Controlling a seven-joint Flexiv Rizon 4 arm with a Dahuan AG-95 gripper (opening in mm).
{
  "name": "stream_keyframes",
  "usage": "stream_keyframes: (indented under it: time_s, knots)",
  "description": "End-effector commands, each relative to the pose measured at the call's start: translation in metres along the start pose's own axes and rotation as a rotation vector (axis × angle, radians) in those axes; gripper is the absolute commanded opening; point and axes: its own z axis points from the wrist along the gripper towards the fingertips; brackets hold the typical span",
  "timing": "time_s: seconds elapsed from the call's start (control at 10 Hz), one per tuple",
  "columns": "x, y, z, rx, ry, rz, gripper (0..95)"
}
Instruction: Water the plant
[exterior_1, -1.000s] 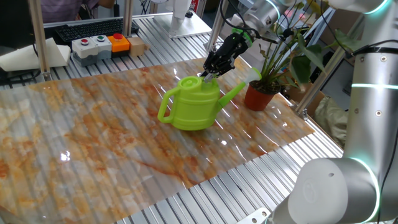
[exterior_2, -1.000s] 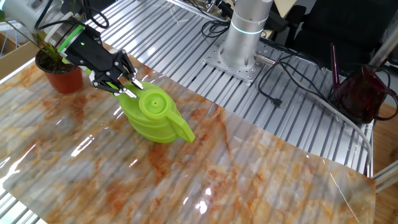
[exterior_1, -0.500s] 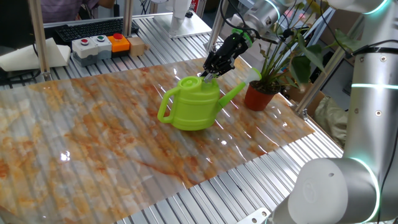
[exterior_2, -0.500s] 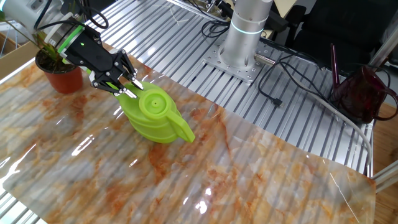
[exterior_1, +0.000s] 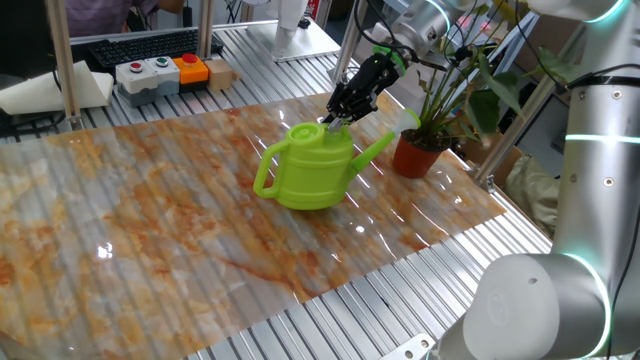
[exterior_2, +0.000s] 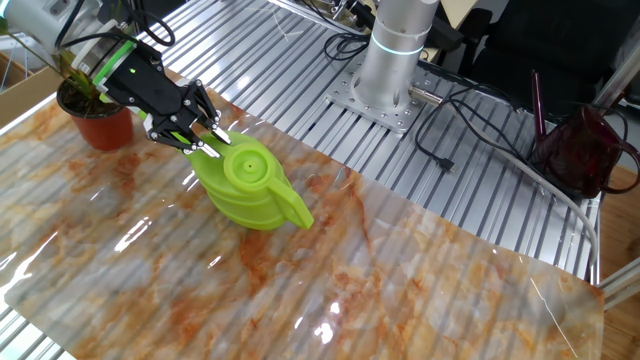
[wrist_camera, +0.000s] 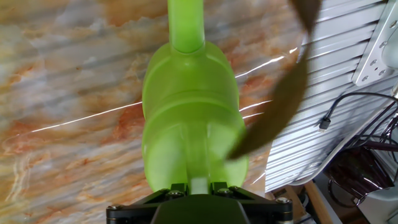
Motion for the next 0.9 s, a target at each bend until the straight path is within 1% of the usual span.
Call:
stream_keyframes:
  time_s: [0.1,0.6,0.9]
  knots:
    - [0.001,-0.0004,-0.0008,0.0,0.0,0.0,0.0]
    - [0.001,-0.0004,-0.0008,0.0,-0.001,0.002,0.0]
    - [0.001,-0.0004,-0.0008,-0.001,-0.008,-0.006,0.0]
